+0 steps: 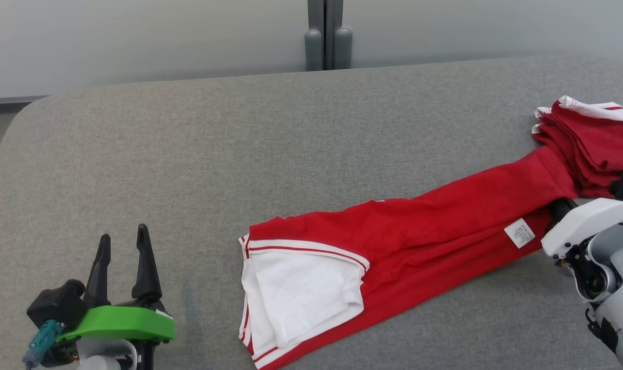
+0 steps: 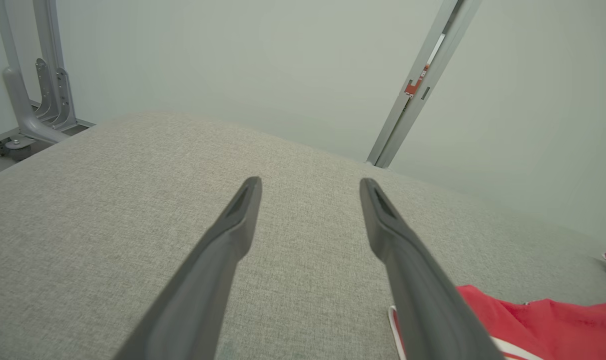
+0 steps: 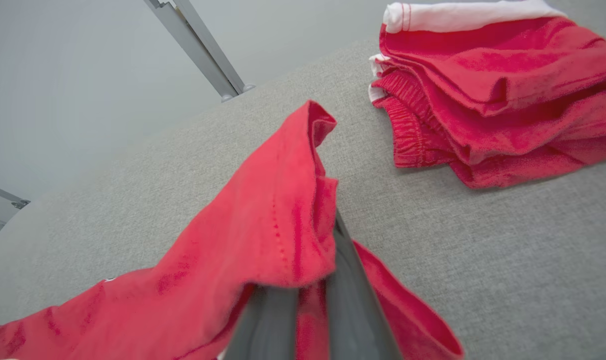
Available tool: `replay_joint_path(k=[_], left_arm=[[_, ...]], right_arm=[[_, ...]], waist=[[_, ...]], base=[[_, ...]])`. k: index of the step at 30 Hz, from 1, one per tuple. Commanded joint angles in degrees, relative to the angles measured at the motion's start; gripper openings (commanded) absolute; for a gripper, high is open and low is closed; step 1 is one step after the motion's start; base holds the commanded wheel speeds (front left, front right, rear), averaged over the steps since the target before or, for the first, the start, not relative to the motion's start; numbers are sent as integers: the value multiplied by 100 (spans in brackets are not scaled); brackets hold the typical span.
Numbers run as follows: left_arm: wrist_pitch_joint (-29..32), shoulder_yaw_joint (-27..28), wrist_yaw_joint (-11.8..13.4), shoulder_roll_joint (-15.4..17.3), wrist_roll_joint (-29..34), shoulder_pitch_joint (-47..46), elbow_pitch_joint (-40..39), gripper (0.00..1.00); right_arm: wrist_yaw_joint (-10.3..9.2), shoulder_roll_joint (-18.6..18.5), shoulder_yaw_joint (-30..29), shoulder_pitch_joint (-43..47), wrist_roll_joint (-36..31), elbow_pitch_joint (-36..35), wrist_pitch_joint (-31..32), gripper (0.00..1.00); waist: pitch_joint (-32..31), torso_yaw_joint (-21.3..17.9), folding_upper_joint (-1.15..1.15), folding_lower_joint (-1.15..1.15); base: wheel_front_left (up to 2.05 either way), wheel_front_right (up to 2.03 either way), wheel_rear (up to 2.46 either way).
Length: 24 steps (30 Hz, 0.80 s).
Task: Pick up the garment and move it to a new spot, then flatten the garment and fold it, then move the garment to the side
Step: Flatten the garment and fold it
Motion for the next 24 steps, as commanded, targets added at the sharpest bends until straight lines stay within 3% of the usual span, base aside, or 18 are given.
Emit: replay_joint_path(k=[1, 7, 15, 24], left_arm=[[-13, 30, -17, 5, 24, 73, 14, 100], [-13, 49, -27, 16, 27, 118, 30, 100], [-14, 41, -39, 34, -26, 158, 87, 100], [-13, 29, -48, 12, -101, 139, 144, 100]], right_arm=[[-7, -19, 24, 35, -43, -169, -64, 0], [-6, 96, 163, 265, -221, -996, -21, 0], [-6, 587, 422, 583, -643, -1969, 267, 0], [-4, 1191, 715, 792, -1102, -2415, 683, 0]], waist=[[-55, 28, 0, 0], [-162, 149, 0, 0], [-226, 484, 0, 0], [-163, 1024, 0, 0]], base=[[0, 0, 0], [0, 0, 0], [0, 0, 0], [0, 0, 0]])
